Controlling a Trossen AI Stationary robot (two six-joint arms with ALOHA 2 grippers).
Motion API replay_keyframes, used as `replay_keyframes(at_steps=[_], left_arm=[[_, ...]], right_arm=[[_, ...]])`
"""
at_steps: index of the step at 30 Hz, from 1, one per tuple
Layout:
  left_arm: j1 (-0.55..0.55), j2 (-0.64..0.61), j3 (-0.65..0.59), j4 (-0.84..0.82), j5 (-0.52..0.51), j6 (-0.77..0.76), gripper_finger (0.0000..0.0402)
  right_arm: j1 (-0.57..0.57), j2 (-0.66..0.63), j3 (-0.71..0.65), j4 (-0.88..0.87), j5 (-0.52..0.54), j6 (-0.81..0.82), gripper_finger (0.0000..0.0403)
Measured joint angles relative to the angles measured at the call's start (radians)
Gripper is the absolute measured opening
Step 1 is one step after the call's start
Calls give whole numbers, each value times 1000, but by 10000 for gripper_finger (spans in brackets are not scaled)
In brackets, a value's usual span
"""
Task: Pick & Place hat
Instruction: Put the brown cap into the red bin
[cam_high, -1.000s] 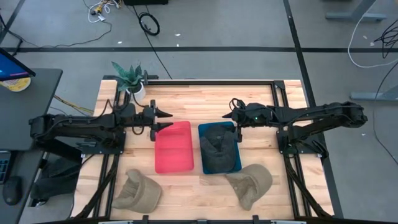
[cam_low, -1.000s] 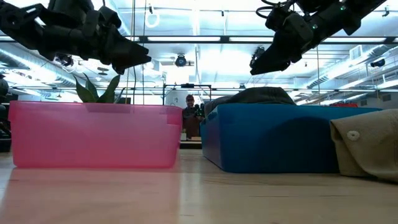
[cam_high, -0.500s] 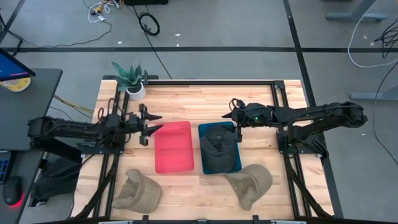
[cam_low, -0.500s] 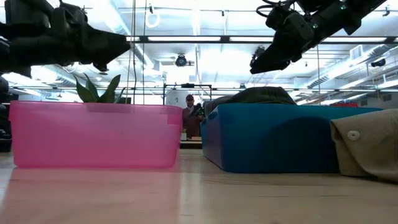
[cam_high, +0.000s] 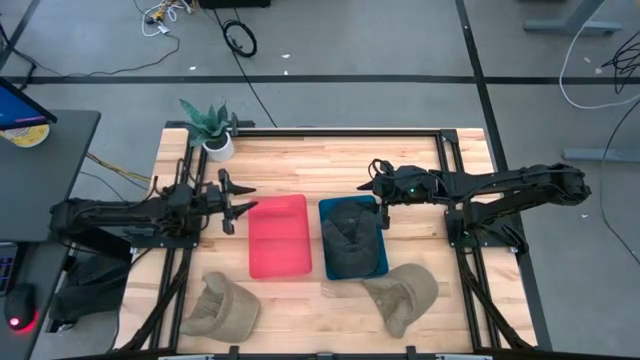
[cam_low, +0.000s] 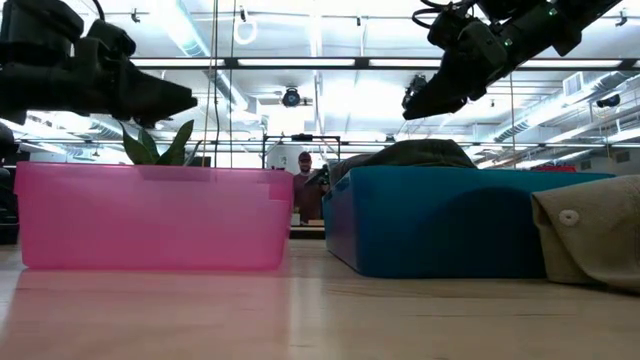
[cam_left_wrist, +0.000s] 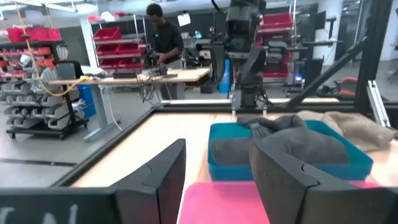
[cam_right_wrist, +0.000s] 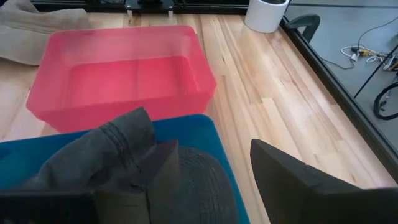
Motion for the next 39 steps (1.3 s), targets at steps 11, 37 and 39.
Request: replay_keyframes(at_steps=[11, 37, 39], left_arm=[[-2, -262, 0, -330, 12, -53, 181], [-2, -348, 46, -459, 7, -90, 181], [-2, -349, 46, -439, -8, -88, 181]], right_arm=[[0, 0, 1, -7, 0, 38, 206], [8, 0, 1, 2, -2, 148, 206], [9, 0, 1, 3, -2, 151, 206]])
